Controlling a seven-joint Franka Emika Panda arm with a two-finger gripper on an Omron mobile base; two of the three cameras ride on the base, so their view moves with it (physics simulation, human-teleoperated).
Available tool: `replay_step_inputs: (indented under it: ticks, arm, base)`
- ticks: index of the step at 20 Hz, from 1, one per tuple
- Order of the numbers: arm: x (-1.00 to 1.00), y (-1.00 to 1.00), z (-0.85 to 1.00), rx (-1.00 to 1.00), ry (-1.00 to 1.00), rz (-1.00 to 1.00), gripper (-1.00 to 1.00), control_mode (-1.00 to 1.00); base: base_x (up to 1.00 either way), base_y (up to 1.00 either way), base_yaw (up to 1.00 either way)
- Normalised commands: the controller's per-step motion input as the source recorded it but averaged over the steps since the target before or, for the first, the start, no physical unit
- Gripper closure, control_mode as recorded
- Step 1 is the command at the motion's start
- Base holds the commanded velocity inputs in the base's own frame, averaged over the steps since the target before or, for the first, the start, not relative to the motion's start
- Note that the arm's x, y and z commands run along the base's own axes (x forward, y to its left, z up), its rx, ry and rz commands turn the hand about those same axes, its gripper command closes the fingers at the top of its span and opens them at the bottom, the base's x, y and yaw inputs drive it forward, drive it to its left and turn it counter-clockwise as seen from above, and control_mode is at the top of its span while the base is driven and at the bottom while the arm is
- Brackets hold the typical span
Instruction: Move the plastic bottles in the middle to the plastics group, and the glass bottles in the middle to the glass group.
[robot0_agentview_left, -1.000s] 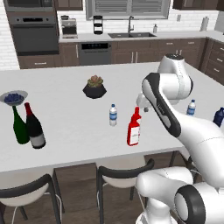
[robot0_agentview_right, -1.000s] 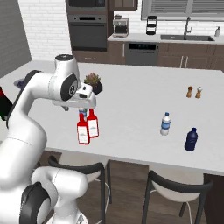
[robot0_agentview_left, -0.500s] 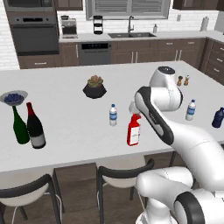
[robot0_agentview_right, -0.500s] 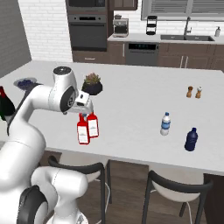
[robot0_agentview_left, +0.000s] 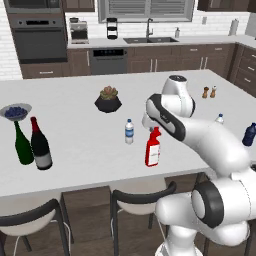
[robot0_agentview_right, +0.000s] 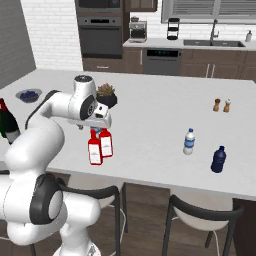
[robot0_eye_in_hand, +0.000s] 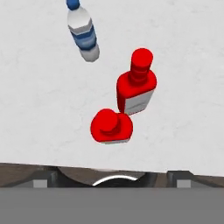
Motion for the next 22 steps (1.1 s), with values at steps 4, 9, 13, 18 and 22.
replay_step_inputs:
  ticks: [4,9,13,18,22]
  arm:
    - [0.46,0.0,-0.25,0.0,0.07,0.0,-1.0,-1.0]
    - [0.14,0.06,-0.41,-0.01,0.0,0.0,-1.0,-1.0]
    - [0.12,0.11,-0.41,0.0,0.0,0.0,-1.0,-1.0]
    - [0.01,0.03,-0.2,0.0,0.0,0.0,-1.0,-1.0]
    - [-0.13,0.03,-0.07,0.0,0.0,0.0,-1.0,-1.0]
  base:
    - [0.0,0.0,0.0]
    - [0.0,0.0,0.0]
    - [0.0,0.0,0.0]
    - [0.0,0.0,0.0]
    - [0.0,0.0,0.0]
